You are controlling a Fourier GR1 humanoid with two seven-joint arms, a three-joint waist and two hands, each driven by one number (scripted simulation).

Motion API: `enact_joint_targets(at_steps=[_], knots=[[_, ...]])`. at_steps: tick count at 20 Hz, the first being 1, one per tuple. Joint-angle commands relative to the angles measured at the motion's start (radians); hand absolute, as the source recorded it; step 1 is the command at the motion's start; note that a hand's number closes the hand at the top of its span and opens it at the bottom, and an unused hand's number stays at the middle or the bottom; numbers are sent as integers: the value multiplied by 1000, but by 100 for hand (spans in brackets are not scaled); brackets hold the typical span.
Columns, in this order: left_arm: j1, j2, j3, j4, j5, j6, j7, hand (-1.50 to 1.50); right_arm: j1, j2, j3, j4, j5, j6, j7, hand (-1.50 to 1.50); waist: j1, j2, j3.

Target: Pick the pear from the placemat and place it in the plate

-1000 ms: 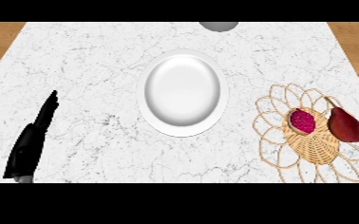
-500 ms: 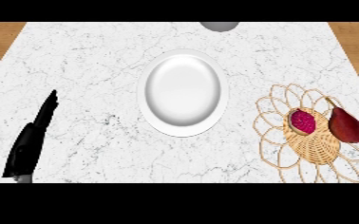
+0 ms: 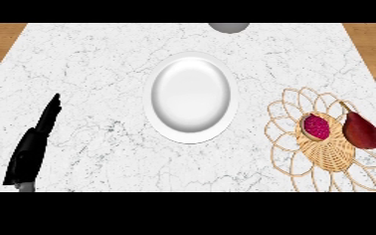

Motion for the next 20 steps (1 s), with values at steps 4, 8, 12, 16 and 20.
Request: enact_joint_targets(at_steps=[4, 8, 12, 16, 20], knots=[[59, -25, 38, -23, -19, -33, -42, 0, -35, 48, 3, 108, 95, 61, -86, -150, -1, -1, 0], [37, -24, 61, -84, -31, -65, 39, 0, -56, 72, -9, 83, 132, 53, -25, -150, -4, -2, 0], [2, -69, 67, 41, -65, -44, -51, 0, -67, 128, -13, 131, 165, 17, -76, -150, -6, -1, 0], [-2, -33, 103, 14, -61, -97, -15, 0, -100, 171, 15, 211, 245, -18, -135, -150, -3, -1, 0], [49, -105, 70, -22, -84, -54, -27, 0, -97, 129, -41, 271, 223, 20, -263, 150, -3, -1, 0]])
